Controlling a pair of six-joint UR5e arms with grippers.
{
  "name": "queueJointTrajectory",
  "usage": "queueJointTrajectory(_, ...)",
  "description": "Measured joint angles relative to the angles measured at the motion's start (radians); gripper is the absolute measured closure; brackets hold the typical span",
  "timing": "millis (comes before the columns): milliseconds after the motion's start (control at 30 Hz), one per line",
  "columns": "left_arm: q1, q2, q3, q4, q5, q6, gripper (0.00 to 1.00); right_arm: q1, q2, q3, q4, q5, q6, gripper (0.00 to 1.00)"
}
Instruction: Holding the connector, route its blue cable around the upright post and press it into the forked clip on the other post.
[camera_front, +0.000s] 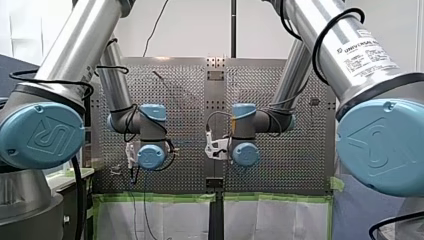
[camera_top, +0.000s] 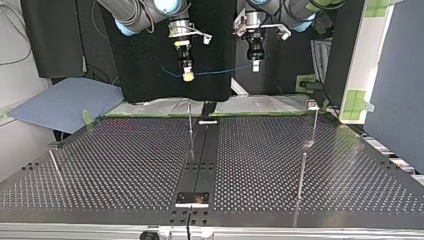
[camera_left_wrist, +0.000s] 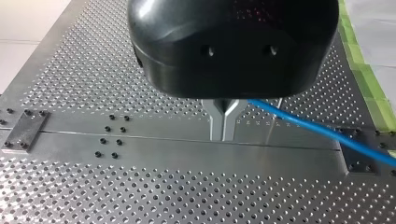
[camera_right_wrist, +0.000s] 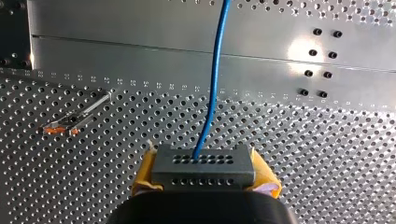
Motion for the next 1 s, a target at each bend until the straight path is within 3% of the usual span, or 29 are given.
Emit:
queueJointTrajectory(100,0.000,-0.008,0.003,-0.008,0.001,0.008,1.00,0.002,0.006,-0.006,0.006,0.006,0.006,1.00)
queueJointTrajectory(233,0.000,-0.039,0.004,-0.038,0.001,0.035,1.00,0.005,0.034,-0.037,0.037,0.037,0.019,1.00)
queueJointTrajectory(533,0.000,-0.092,0.005,-0.058,0.002,0.047,1.00,0.006,0.046,-0.120,0.116,0.110,0.023,1.00)
queueJointTrajectory(667,0.000,-0.093,0.005,-0.058,0.002,0.048,1.00,0.006,0.046,-0.153,0.129,0.118,0.023,1.00)
queueJointTrajectory(900,0.000,-0.093,0.004,-0.058,0.002,0.048,1.00,0.006,0.046,-0.167,0.132,0.120,0.023,1.00)
queueJointTrajectory(1000,0.005,-0.083,0.008,-0.052,0.002,0.046,1.00,0.017,0.058,-0.179,0.141,0.132,0.030,1.00)
